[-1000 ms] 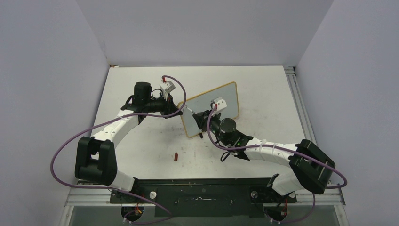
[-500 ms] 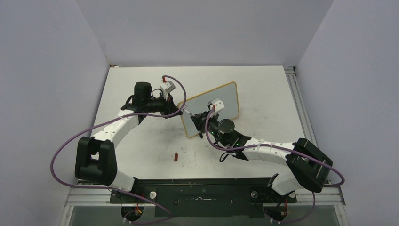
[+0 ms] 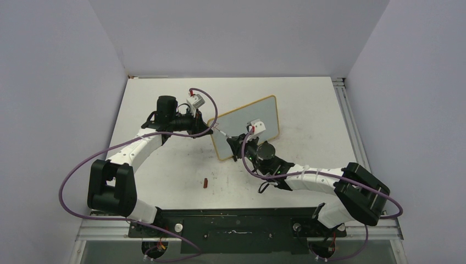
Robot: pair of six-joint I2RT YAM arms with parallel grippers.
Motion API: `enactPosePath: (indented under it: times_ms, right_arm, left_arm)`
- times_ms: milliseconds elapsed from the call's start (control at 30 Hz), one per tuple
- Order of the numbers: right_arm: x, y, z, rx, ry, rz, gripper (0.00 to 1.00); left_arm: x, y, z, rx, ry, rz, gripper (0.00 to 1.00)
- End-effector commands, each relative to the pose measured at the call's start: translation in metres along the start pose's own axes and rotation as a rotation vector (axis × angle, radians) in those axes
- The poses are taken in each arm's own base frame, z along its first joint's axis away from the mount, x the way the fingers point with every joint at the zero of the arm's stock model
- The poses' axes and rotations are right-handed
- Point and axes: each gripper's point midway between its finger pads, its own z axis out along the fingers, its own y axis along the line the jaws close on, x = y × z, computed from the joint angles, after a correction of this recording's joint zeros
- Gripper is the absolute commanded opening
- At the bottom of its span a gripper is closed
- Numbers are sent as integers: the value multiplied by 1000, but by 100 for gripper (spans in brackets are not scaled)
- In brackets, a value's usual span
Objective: Write a sentence on the whiteboard
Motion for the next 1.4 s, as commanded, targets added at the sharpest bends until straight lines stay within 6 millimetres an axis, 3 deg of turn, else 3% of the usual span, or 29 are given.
enactPosePath:
  times_ms: [0, 567, 833, 1033, 1367]
  right_arm:
    - [-9, -13, -4, 62, -40, 10, 5]
    - [-20, 4, -1, -8, -41, -2, 5]
    - [-39, 12, -13, -43, -58, 4, 5]
    - [-55, 5, -17, -40, -83, 4, 5]
    - [-59, 2, -6, -54, -91, -7, 5]
  left_arm:
    - [-9, -6, -2, 10, -3, 50, 0]
    - [-9, -6, -2, 6, 1, 54, 0]
    - [-9, -4, -2, 0, 4, 56, 0]
    - [-8, -3, -1, -3, 8, 53, 0]
    - [-5, -2, 0, -8, 20, 50, 0]
